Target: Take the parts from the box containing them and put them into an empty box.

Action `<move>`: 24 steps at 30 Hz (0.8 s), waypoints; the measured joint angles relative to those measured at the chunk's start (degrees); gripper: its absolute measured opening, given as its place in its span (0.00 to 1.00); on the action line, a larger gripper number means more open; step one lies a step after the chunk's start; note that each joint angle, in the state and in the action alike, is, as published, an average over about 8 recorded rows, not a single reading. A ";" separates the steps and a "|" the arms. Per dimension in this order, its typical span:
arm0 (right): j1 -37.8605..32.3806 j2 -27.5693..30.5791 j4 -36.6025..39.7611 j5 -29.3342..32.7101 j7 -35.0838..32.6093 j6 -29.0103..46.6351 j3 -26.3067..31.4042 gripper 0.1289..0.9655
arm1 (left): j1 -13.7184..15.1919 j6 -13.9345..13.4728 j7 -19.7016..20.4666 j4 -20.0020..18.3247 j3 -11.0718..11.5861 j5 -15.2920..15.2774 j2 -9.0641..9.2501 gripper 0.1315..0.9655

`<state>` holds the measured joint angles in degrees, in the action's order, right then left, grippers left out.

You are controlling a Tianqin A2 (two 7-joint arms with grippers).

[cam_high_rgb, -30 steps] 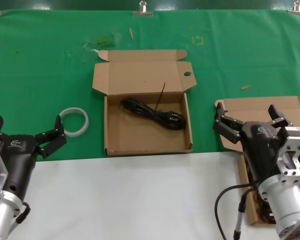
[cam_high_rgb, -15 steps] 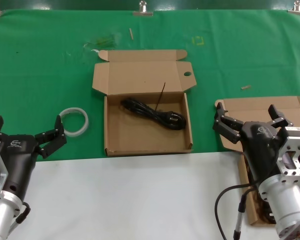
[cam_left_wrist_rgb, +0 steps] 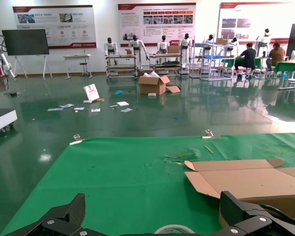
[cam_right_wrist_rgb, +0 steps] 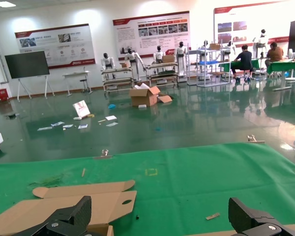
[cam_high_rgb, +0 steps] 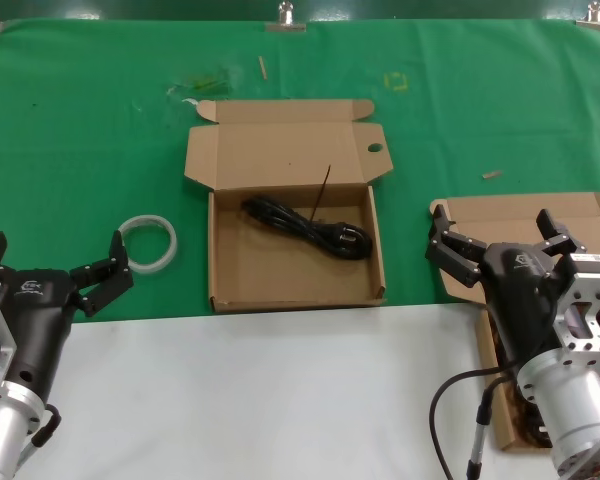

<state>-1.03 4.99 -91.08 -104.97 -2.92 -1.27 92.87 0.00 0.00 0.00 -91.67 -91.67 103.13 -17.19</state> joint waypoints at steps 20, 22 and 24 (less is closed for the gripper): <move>0.00 0.00 0.00 0.00 0.00 0.00 0.00 1.00 | 0.00 0.00 0.00 0.00 0.00 0.00 0.00 1.00; 0.00 0.00 0.00 0.00 0.00 0.00 0.00 1.00 | 0.00 0.00 0.00 0.00 0.00 0.00 0.00 1.00; 0.00 0.00 0.00 0.00 0.00 0.00 0.00 1.00 | 0.00 0.00 0.00 0.00 0.00 0.00 0.00 1.00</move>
<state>-1.03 4.99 -91.08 -104.97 -2.92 -1.27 92.87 0.00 0.00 0.00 -91.67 -91.67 103.13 -17.19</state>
